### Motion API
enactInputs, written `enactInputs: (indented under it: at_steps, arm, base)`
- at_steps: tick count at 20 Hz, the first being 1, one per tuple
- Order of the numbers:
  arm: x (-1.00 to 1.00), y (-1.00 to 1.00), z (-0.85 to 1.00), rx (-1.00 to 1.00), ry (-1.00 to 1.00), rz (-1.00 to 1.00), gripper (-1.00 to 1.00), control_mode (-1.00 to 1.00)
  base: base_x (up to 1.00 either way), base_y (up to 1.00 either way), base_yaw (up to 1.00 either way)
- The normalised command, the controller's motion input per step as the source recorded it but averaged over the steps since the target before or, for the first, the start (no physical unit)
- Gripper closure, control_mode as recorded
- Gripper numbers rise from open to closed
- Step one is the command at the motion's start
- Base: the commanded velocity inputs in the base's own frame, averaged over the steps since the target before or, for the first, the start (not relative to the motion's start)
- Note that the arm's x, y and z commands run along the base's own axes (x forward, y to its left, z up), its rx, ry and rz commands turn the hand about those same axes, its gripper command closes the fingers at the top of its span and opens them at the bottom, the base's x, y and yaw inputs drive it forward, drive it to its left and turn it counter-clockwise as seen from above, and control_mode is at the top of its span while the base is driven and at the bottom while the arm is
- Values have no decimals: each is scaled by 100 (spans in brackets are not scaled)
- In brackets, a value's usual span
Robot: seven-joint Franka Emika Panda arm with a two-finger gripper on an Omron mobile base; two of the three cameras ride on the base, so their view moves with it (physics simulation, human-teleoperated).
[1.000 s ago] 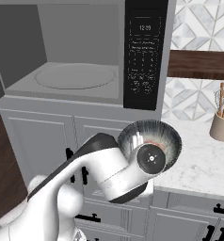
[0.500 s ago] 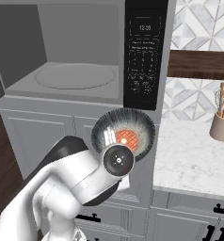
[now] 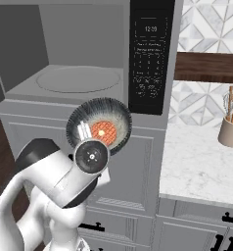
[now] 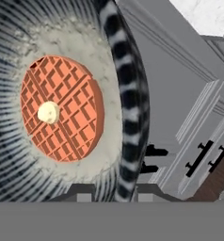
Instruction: Open the microwave, place the bowl with waffle inside the microwave, then close the microwave door and turn it on.
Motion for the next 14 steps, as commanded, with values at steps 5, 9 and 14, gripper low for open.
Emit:
enactInputs:
  at_steps: [5, 9, 14]
  arm:
    - [11, 63, 52, -1, 0, 3, 100, -100]
    - [45, 32, 48, 0, 0, 0, 100, -100]
    - [74, 3, 35, 0, 0, -2, 100, -100]
  base:
    - [0, 0, 0]
    - [0, 0, 0]
    - [0, 0, 0]
